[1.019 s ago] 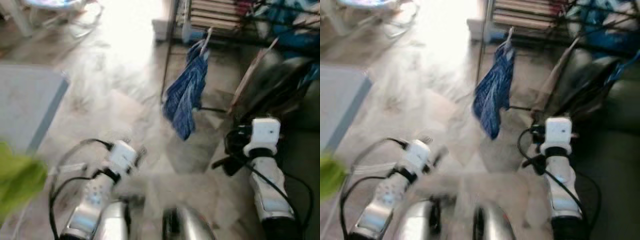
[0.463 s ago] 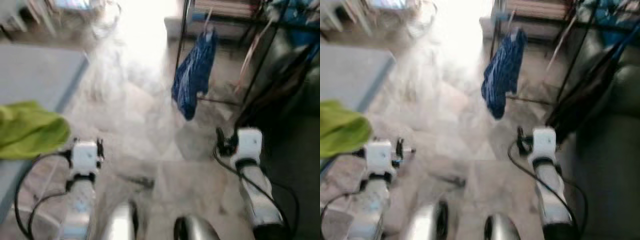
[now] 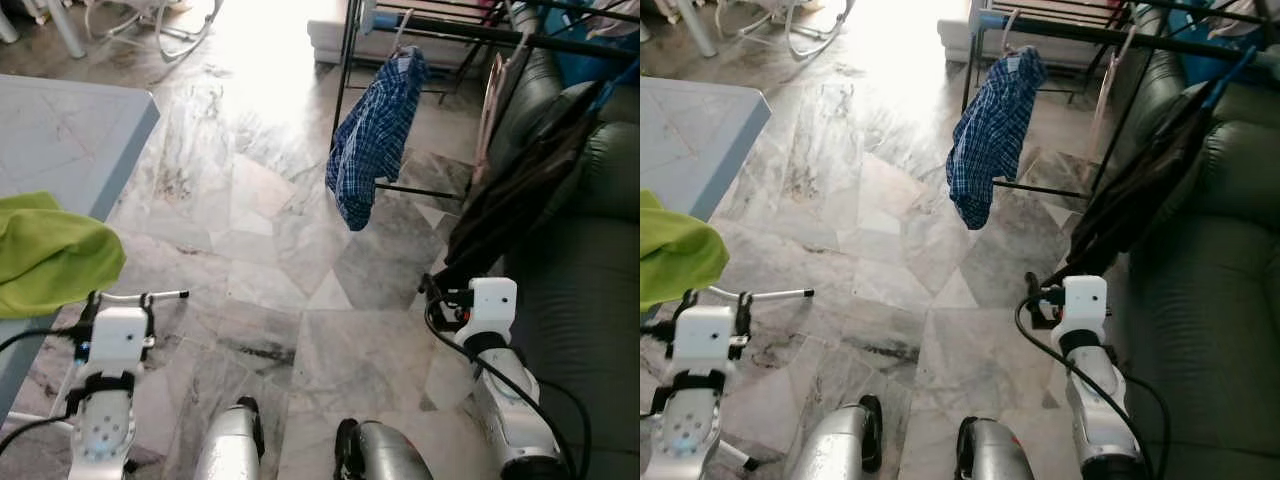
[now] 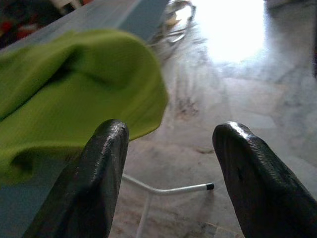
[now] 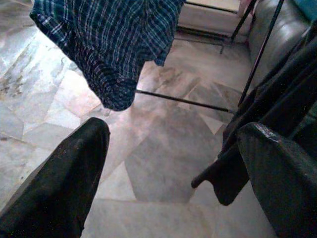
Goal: Hang hanger
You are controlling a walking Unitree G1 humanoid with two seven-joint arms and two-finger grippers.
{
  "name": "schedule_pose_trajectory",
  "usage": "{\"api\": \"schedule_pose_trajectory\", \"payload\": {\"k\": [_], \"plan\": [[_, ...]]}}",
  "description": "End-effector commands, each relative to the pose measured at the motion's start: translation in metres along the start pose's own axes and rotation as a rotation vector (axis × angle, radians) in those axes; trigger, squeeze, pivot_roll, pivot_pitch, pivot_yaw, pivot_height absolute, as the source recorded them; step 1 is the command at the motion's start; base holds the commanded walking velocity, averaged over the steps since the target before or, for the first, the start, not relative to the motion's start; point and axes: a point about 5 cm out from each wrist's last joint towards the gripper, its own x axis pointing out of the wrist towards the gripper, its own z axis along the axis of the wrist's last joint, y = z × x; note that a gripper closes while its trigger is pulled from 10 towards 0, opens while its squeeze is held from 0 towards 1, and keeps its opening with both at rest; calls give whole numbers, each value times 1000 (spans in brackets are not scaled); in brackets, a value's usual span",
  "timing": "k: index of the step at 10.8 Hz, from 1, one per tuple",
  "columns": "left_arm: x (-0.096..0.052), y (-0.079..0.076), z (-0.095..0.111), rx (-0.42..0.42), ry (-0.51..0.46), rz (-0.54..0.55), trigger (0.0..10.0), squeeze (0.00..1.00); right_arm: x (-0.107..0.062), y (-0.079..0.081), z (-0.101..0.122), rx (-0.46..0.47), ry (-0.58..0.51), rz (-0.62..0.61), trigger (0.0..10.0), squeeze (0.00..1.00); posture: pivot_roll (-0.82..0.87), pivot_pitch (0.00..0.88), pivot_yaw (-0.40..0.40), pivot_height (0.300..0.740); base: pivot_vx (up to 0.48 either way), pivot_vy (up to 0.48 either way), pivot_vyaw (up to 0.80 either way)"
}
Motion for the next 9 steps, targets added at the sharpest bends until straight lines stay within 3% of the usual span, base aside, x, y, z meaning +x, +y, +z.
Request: {"api": "schedule_pose_trajectory", "payload": {"k": [1,3,4,5,6,7,9], "plan": [[-4,-4,2,-26,4,12,10000,0,-5,1,-5,-8,4,-9,10000,0,46,235,-42,740,0,0,0],[-6,-17,17,-96,-109,64,10000,0,-3,0,15,26,-94,-50,10000,0,39,228,-56,740,0,0,0],[-3,-24,13,-247,-36,10,10000,0,-1,-1,21,122,-113,-49,10000,0,42,229,-67,740,0,0,0],[-4,-30,11,-332,5,-51,10000,0,2,0,22,100,-118,-21,10000,0,45,233,-69,740,0,0,0],[-3,-30,12,-383,27,-46,10000,0,2,-1,20,105,-112,-34,10000,0,43,236,-67,740,0,0,0],[-2,-28,15,-384,13,-29,10000,0,1,-1,20,105,-117,-36,10000,0,43,239,-65,740,0,0,0],[-4,-28,19,-304,-25,-33,10000,0,-2,4,19,123,-111,-17,10000,0,47,249,-58,740,0,0,0]]}}
